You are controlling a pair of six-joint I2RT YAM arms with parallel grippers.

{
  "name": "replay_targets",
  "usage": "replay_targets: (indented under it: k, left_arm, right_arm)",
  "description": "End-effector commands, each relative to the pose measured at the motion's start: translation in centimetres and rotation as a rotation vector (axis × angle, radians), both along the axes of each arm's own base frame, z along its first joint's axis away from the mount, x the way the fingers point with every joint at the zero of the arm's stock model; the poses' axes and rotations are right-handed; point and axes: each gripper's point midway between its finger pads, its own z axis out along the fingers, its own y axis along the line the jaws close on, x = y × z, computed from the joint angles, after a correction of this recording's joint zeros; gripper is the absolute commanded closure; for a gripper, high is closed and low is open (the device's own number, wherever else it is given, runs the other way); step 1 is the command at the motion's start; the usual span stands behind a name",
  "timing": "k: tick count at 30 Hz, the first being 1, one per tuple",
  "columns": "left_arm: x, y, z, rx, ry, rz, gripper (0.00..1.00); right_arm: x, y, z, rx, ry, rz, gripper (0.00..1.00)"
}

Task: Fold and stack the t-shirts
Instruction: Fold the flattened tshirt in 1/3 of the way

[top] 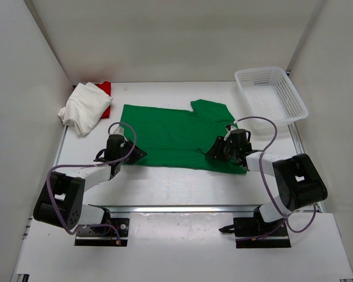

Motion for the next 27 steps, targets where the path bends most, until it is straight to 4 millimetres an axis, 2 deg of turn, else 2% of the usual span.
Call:
replay_targets:
  k: [1,5,9,10,11,13,14,16,17,19,20,22,23,25,27]
  left_arm:
    - [-0.1,0.5,-0.4,-0.033,-0.005,0.021,0.82]
    - [-0.7,0.8,-1.5,-0.024,0.019,0.032,0.82]
    - [-0.5,1.1,-1.4,-0.023,0.013,0.044,0.82]
    - [-0.4,0.9,-1.3,-0.026,0.008,0.040,0.83]
    - [-0.5,0.8,-1.3,-0.028,0.010,0.037,0.83]
    - [-0.5,0.8,-1.1,-0.033,0.003,0.042,0.83]
    - [-0.4,0.9,-1.0,-0.033,-0.004,0.043,0.82]
    - [-0.5,0.7,-1.0,-0.029,-0.003,0.032,0.83]
    - [-0.6,0.8,-1.0,-0.028,0.004,0.039,0.84]
    - [-0.6,0.8,-1.0,-0.028,0.003,0.039,0.82]
    - [-0.6,0.6,-0.6,-0.034,-0.009,0.037,0.83]
    - [-0.6,0.5,-0.7,-0.033,-0.004,0.036,0.82]
    - [-0.8,0.6,-0.9,-0.031,0.000,0.039,0.82]
    - [-0.5,0.2,-0.2,-0.028,-0.020,0.032,0.82]
    - [-0.6,-0.1,-0.1,0.002,-0.026,0.023,0.82]
  right_arm:
    - [3.1,0.0,2.1,0.045,-0.081,-0.030,0.69]
    - [3.8,-0.5,1.4,0.027,-0.062,-0.052,0.70]
    - [3.9,-0.8,0.8,0.019,-0.045,-0.066,0.70]
    - [4.3,-0.8,1.1,0.022,-0.055,-0.067,0.79]
    - [4.2,-0.6,0.9,0.021,-0.044,-0.060,0.84]
    - [5.4,-0.4,1.9,0.021,-0.074,-0.056,0.94]
    - [5.6,-0.2,2.0,0.016,-0.074,-0.043,0.98]
    - [7.4,0.0,3.5,0.009,-0.109,-0.043,1.00]
    - [7.8,-0.2,3.1,-0.004,-0.099,-0.052,1.00]
    - [9.6,0.0,4.0,-0.012,-0.117,-0.044,1.00]
    - [9.8,-0.1,3.3,-0.030,-0.087,-0.042,1.00]
    - [11.4,0.5,3.9,-0.039,-0.093,-0.028,0.96]
    - [11.2,0.4,3.3,-0.054,-0.071,-0.022,0.90]
    - [12.2,0.7,4.2,-0.054,-0.089,-0.017,0.82]
    - [11.7,1.0,5.0,-0.066,-0.120,-0.007,0.75]
